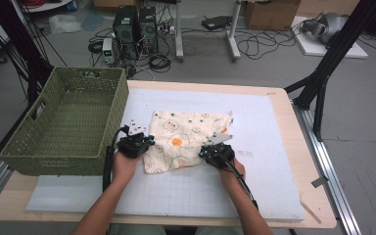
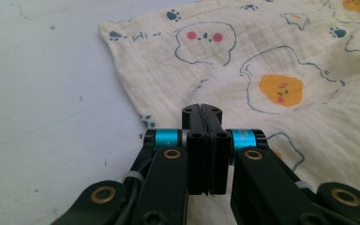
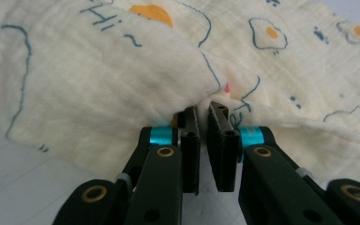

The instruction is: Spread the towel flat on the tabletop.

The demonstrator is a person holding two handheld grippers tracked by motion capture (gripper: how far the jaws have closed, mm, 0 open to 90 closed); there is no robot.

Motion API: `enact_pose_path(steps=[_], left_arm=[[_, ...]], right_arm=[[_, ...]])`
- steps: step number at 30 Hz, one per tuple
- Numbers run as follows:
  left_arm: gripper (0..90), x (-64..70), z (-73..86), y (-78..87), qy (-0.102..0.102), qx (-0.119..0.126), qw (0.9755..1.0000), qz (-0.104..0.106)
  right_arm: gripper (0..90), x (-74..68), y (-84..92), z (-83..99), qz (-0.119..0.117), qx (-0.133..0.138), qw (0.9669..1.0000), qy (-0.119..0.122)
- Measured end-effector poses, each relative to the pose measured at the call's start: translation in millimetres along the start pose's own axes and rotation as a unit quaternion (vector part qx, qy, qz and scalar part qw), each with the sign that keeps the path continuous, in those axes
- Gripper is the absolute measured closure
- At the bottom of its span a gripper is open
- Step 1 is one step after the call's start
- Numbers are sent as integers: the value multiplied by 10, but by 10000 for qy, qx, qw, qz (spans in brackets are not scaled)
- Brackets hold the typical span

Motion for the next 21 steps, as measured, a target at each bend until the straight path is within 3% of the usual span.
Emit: enact_pose_path(steps=[3, 8, 9, 10, 11, 13, 15, 18, 21], left_arm=[[885, -24, 7, 19, 23, 19, 10000, 8], [885, 24, 34, -18, -55, -61, 9999, 65], [889, 34, 39, -33, -139, -85, 9999, 11], [895, 38, 53, -44, -211, -144, 9997, -7], [895, 44, 60, -57, -153, -144, 9998, 4], [892, 35, 68, -48, -113, -89, 9999, -1], [817, 27, 94, -27, -1, -99, 9999, 19], [662, 42, 122, 24, 198, -48, 9997, 144], [531, 135, 124, 63, 181, -64, 9989, 438]], right_arm=[[846, 91, 155, 47, -38, 9, 9997, -234], [845, 245, 464, 204, 7, -224, 9994, -262], [843, 269, 515, 213, 62, -228, 9995, -224], [838, 297, 564, 219, 260, -262, 9992, -128], [818, 339, 606, 223, 447, -266, 9986, -52], [787, 400, 673, 214, 394, -2, 9984, -396], [691, 446, 731, 229, 406, 190, 9973, -583], [658, 526, 834, 270, 532, 468, 9935, -892], [695, 581, 852, 381, 673, 298, 9928, -944]])
Point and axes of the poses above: each handheld gripper's, and its own axes: y roughly backward along the jaws, z roughly out of its underside, x roughly to its right, the point moved 9 cm from there along -y, roughly forward along the jaws
